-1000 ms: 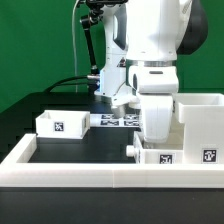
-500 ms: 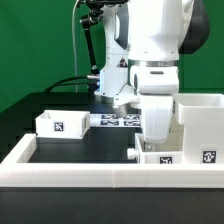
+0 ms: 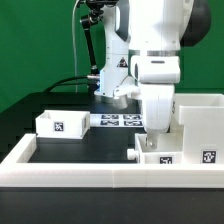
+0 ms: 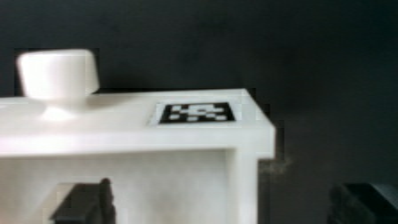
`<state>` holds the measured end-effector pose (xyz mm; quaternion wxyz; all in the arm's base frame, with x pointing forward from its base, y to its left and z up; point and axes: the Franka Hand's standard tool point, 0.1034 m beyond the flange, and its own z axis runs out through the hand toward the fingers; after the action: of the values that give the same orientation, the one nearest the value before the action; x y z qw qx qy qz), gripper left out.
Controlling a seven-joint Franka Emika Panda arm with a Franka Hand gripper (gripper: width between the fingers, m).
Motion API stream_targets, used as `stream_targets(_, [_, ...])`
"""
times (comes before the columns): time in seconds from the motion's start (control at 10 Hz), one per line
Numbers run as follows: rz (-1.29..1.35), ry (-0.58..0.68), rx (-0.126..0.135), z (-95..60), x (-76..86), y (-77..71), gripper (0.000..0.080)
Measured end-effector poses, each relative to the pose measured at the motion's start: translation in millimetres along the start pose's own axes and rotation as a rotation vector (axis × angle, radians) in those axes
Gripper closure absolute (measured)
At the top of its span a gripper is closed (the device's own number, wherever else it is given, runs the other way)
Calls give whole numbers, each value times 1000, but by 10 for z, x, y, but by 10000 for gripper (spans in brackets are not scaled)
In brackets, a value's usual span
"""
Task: Assemble drawer
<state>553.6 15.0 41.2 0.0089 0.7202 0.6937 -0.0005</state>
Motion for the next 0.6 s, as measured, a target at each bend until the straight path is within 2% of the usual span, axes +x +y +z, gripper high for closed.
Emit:
stream_targets(0.1, [3,-5,3,-110,-32,35,160])
stream_targets(0.2, [2,-11,9,-188,-109,75,152])
stream_targets(0.4, [-59,-17,20,-201,-354,185,152])
stream_targets(0.5, [-55,-15,27,-162,-438,245,150])
stream_targets(0.6, [-50,-15,26,-159,-450,240,150])
